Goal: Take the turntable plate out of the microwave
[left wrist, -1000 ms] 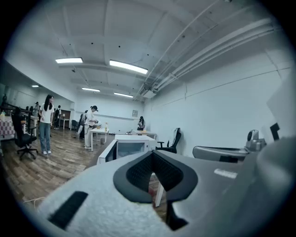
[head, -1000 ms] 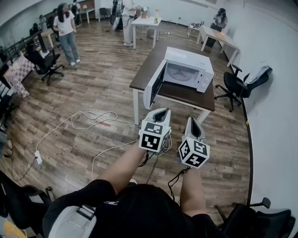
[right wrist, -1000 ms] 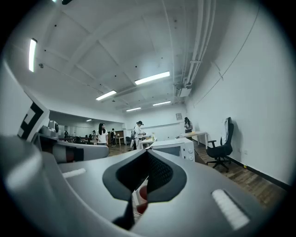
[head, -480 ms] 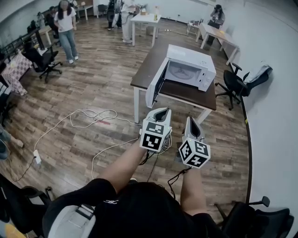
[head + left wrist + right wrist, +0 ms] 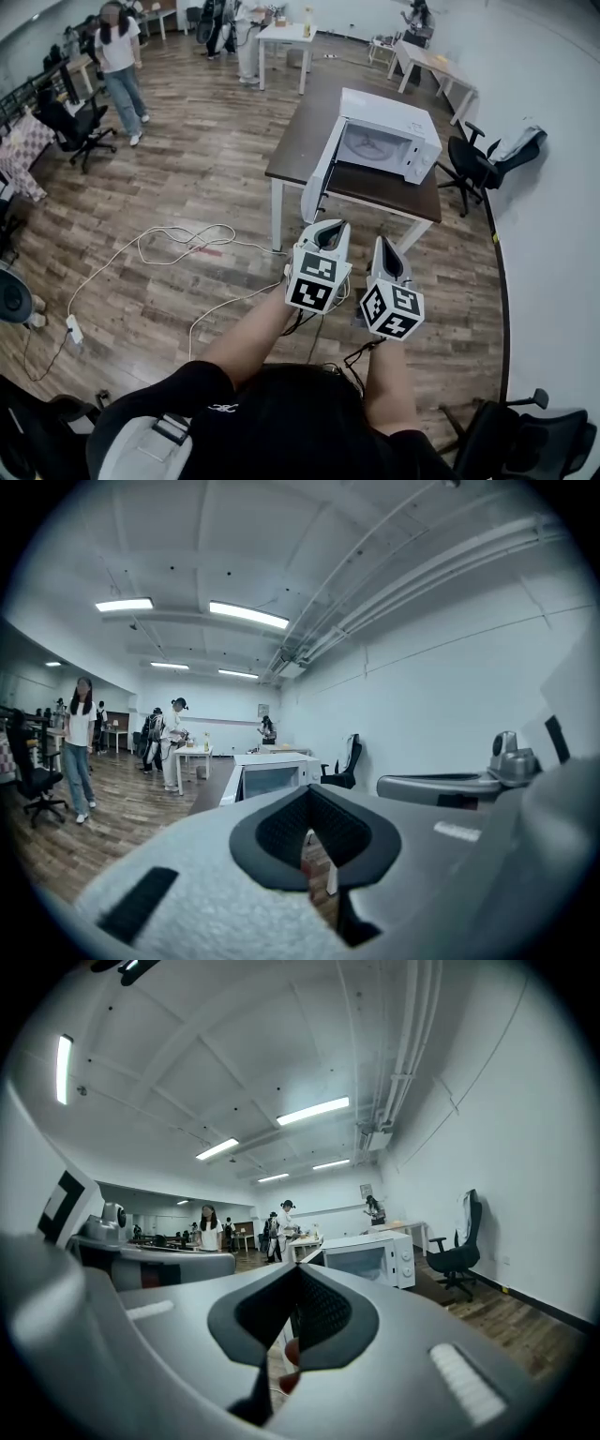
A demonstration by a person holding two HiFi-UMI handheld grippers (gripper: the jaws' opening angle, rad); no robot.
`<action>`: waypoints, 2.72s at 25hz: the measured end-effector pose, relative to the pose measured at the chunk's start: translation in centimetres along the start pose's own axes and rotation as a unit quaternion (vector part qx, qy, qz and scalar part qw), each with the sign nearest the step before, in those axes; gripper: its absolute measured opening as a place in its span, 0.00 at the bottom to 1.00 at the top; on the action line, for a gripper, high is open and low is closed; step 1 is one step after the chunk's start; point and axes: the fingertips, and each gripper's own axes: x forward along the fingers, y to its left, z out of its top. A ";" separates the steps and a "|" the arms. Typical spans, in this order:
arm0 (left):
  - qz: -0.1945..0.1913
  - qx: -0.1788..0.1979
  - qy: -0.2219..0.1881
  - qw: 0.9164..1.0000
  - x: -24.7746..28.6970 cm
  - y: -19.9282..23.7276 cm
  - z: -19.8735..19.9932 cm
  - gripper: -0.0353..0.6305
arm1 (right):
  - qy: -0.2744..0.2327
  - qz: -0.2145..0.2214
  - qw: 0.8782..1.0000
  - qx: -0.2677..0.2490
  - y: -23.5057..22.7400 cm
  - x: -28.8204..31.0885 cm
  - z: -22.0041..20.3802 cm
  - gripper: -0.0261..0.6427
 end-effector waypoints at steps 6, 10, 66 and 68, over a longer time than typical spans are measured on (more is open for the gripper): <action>-0.017 -0.018 0.013 1.000 0.6 1.8 -1.2 0.07 | 0.010 -0.017 1.000 0.007 0.5 1.0 -1.3 0.05; -0.018 -0.018 0.012 1.000 1.2 2.4 -1.3 0.06 | 0.008 -0.018 1.000 0.010 0.3 1.7 -1.5 0.05; 0.131 -0.057 0.082 0.986 48.3 7.6 -1.7 0.07 | 0.127 0.089 0.984 0.093 -33.2 42.8 -4.9 0.05; 0.130 -0.063 0.081 0.986 48.7 7.8 -2.1 0.06 | 0.136 0.093 0.981 0.103 -33.5 43.9 -5.9 0.05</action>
